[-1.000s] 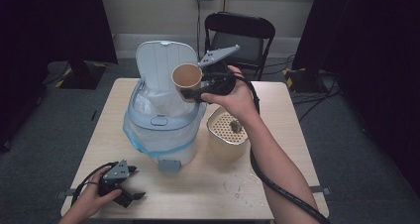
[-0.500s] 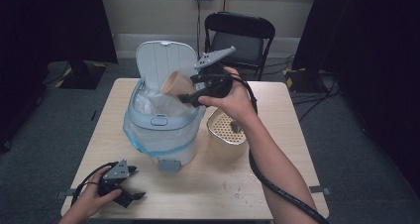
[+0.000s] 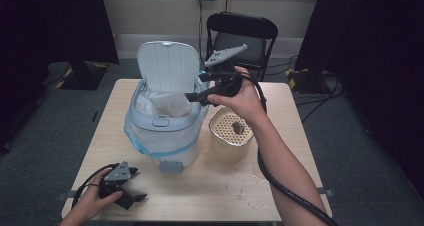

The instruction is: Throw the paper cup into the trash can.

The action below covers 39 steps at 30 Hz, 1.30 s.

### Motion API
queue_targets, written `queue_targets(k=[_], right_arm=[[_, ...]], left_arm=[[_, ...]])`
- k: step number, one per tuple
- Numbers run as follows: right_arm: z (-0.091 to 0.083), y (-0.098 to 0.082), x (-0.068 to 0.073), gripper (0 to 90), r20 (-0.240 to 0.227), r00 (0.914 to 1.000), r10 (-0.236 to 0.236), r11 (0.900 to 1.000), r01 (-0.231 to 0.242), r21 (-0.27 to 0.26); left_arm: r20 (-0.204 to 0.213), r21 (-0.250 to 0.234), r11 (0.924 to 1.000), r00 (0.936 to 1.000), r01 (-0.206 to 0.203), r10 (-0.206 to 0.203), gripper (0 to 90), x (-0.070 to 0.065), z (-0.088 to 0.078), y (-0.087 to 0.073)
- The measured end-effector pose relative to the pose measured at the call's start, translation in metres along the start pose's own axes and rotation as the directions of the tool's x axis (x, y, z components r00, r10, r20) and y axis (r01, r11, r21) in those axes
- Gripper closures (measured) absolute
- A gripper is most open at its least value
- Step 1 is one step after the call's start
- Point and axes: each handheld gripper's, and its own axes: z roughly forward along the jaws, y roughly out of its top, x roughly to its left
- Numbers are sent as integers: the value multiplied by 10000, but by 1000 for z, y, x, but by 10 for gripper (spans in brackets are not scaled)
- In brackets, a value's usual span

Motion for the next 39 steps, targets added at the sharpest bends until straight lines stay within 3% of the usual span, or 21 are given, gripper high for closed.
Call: queue_targets(k=[19, 39], right_arm=[[-11, 1, -15, 224, 505, 9987, 0, 9999, -8, 164], [-3, 14, -41, 250, 1017, 9946, 199, 9997, -215, 149]], left_arm=[[1, -4, 10000, 10000, 2, -2, 15, 0, 0, 0], [44, 44, 10000, 10000, 2, -3, 13, 0, 0, 0]])
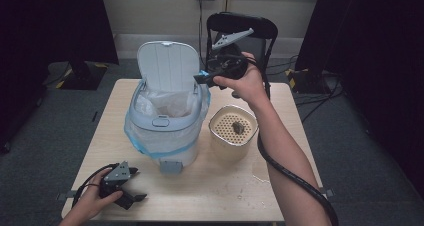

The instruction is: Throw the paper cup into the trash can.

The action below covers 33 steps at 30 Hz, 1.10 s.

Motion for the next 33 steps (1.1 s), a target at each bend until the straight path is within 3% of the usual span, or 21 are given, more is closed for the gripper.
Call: queue_targets(k=[11, 23, 33], right_arm=[[10, 17, -5, 258, -87, 10000, 0, 9999, -1, -120], [21, 24, -6, 262, -141, 9999, -51, 10000, 50, -73], [24, 27, -1, 316, -319, 9992, -260, 9997, 260, -20]], left_arm=[[41, 119, 9999, 9999, -98, 98, 8, 1, 0, 0], [32, 125, 9999, 9999, -100, 99, 8, 1, 0, 0], [59, 59, 10000, 10000, -44, 43, 6, 0, 0, 0]])
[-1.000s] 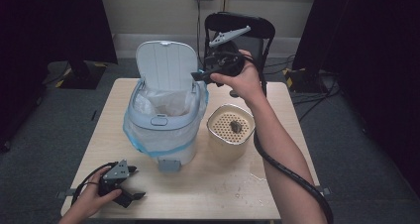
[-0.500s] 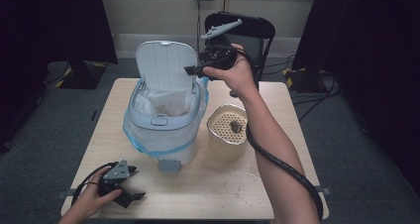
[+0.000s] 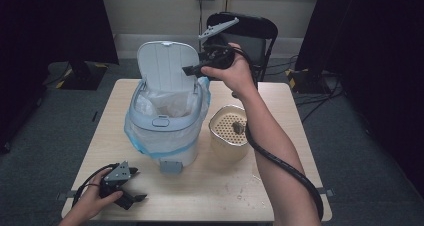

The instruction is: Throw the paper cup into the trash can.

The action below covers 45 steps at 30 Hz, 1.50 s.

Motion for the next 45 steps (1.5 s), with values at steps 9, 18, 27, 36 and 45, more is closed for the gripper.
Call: queue_targets(k=[9, 18, 27, 36, 45], right_arm=[[0, 1, 4, 341, -37, 9998, -192, 9998, 193, 87], [-4, 8, 5, 358, 34, 9997, -249, 9997, 249, -3], [-10, 11, 8, 406, -15, 9995, -311, 9994, 311, -129], [-16, 11, 16, 412, -205, 9989, -424, 9991, 422, -91], [-22, 7, 27, 428, -491, 9963, -709, 9975, 711, 19]], left_arm=[[-4, 5, 10000, 10000, 6, -6, 6, 0, 0, 0], [-14, 6, 10000, 10000, 3, -3, 6, 0, 0, 0], [-16, 7, 10000, 10000, 5, -5, 6, 0, 0, 0], [-10, 18, 10000, 10000, 10, -10, 6, 0, 0, 0], [-24, 3, 10000, 10000, -21, 21, 6, 0, 0, 0]])
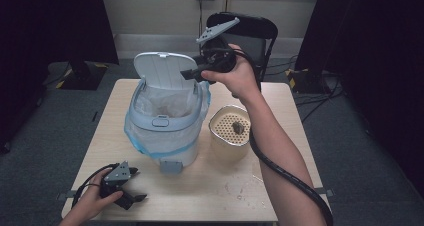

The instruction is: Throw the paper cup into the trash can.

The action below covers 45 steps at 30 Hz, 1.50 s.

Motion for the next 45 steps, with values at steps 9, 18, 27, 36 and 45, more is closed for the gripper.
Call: queue_targets(k=[9, 18, 27, 36, 45], right_arm=[[-3, -4, 12, 406, -395, 9991, -152, 9998, 158, 140], [-2, -12, 23, 359, -795, 9967, -180, 9996, 198, 214], [-7, -19, 34, 318, -1083, 9940, -117, 9997, 141, 213], [-10, -22, 44, 302, -1483, 9888, -161, 9995, 200, 249], [-14, -26, 47, 289, -1732, 9848, 122, 9997, -87, 210]], left_arm=[[-76, 8, 10000, 10000, 28, -28, 3, 0, 0, 0], [-77, -66, 10000, 9999, 70, -71, 2, -1, 1, 0], [-102, -62, 10000, 9999, 72, -73, 1, -1, 1, 0], [-91, -47, 10000, 10000, 42, -42, 1, -1, 1, 0], [-103, -30, 10000, 9999, 34, -34, 1, -1, 1, 0]])
